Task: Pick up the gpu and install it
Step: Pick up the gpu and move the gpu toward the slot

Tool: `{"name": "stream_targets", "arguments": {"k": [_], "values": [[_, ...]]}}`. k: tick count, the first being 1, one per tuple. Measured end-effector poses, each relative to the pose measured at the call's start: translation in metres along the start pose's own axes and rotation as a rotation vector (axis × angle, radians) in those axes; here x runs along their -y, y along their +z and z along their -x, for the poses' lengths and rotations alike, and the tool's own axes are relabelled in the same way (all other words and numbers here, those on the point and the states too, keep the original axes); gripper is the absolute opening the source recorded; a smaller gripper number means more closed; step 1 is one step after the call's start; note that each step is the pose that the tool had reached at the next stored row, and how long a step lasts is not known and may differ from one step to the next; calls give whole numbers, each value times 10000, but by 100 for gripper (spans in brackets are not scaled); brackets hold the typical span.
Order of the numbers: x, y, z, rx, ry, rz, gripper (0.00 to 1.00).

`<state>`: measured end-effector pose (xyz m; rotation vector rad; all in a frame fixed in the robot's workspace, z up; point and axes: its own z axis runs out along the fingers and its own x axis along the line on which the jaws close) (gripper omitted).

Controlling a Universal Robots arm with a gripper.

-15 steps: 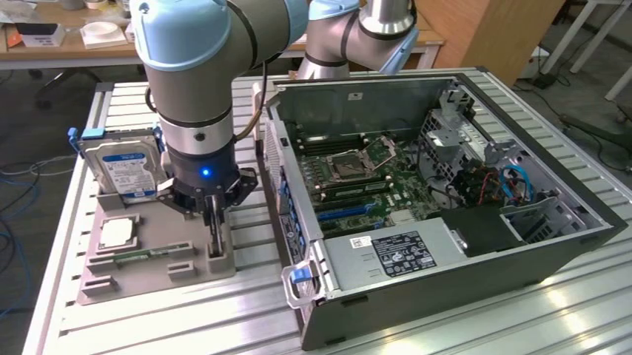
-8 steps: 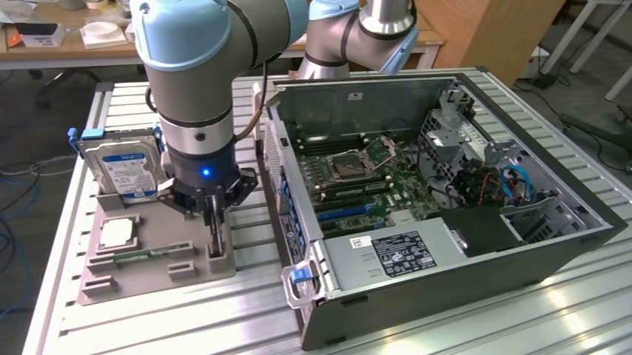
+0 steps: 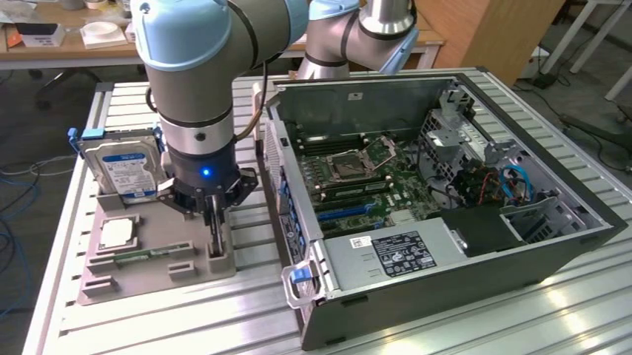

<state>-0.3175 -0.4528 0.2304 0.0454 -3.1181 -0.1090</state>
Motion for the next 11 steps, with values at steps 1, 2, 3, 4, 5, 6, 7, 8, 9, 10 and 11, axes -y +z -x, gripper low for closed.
{"name": "stream_targets", "arguments": {"k": [1,2,3,4,5,6,7,8,9,10,11], "values": [[0,0,0,0,0,0,26],[0,0,0,1,0,1,26],[0,0,0,0,0,0,26],[0,0,0,0,0,0,26],[0,0,0,1,0,0,26],[0,0,0,1,0,0,26],[0,0,0,0,0,0,26],[0,0,0,0,0,0,26],[0,0,0,0,0,0,26],[0,-1,0,1,0,1,26],[-1,-4,1,5,0,3,26]]}}
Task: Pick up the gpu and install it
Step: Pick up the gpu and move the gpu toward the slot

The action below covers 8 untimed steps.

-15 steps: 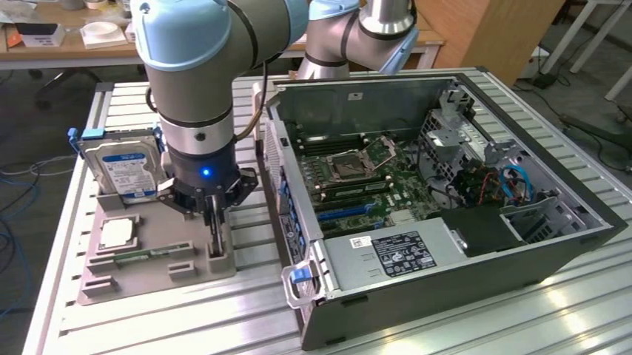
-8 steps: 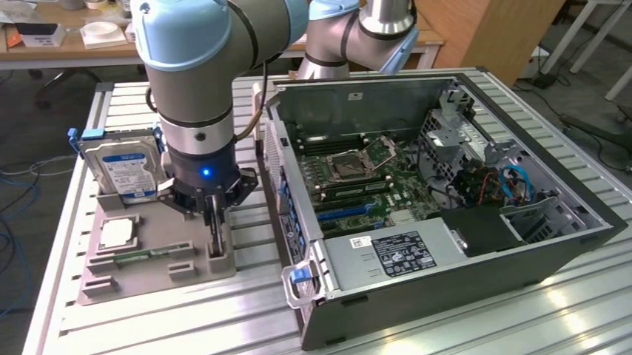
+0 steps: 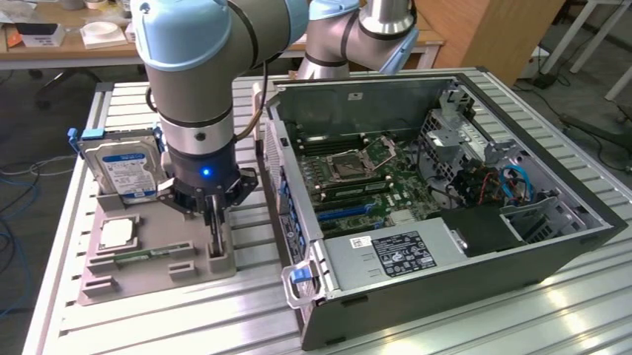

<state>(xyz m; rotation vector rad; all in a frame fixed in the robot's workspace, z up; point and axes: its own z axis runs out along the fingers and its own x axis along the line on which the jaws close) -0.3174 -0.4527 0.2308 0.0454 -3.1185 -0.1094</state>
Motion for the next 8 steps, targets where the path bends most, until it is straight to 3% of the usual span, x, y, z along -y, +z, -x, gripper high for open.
{"name": "stream_targets", "arguments": {"k": [8], "values": [[-4,-60,-2,-4,0,-3,26]]}}
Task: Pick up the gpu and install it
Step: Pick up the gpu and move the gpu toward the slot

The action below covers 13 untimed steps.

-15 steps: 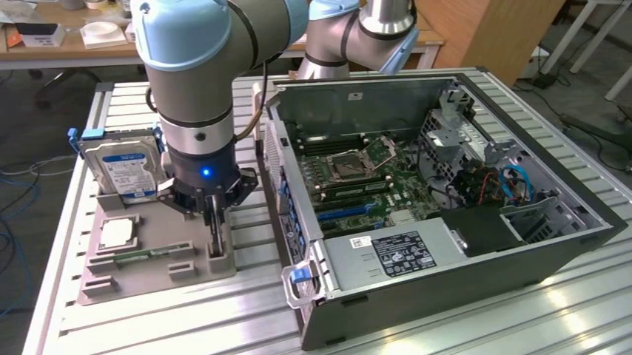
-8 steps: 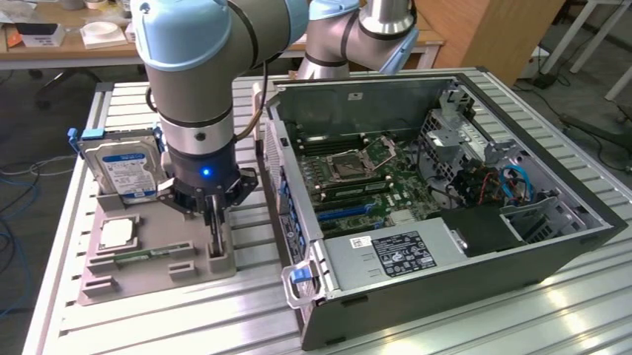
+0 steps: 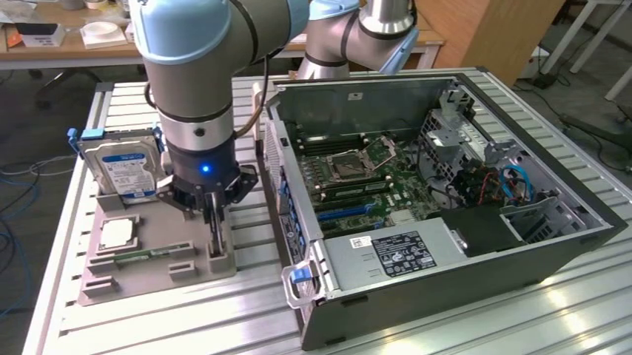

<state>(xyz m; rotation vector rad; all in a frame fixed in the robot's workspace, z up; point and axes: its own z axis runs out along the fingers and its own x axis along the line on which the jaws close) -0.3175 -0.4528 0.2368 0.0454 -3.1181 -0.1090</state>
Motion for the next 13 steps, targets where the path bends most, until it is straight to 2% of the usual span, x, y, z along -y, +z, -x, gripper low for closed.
{"name": "stream_targets", "arguments": {"k": [13], "values": [[-10,-136,-3,0,0,1,26]]}}
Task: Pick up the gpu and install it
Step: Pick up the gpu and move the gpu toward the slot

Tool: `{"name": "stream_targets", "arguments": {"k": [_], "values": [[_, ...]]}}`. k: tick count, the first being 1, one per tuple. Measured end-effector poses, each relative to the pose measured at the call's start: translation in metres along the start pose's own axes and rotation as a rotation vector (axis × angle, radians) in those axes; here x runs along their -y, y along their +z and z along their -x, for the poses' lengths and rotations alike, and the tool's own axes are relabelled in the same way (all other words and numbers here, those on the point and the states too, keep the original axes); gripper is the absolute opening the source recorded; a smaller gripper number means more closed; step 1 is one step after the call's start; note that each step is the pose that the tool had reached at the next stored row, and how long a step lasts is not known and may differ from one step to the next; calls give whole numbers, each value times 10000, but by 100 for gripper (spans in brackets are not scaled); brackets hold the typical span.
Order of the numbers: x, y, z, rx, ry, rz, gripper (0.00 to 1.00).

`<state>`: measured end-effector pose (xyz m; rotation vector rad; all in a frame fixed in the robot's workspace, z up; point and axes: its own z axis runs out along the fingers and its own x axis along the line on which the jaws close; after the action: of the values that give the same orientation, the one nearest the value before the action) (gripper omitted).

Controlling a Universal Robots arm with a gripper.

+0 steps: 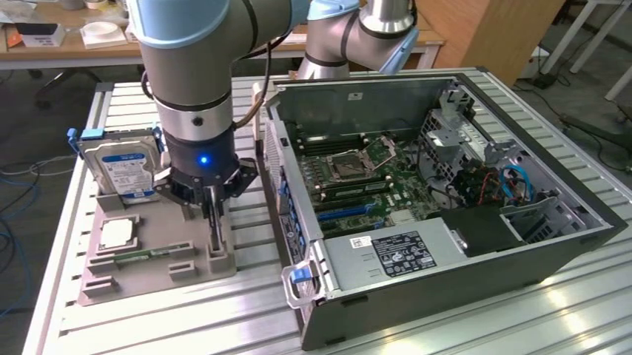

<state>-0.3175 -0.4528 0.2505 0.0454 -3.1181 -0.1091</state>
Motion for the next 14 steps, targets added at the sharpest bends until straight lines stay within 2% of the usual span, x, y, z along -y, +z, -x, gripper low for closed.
{"name": "stream_targets", "arguments": {"k": [14], "values": [[-10,-139,-3,0,0,0,26]]}}
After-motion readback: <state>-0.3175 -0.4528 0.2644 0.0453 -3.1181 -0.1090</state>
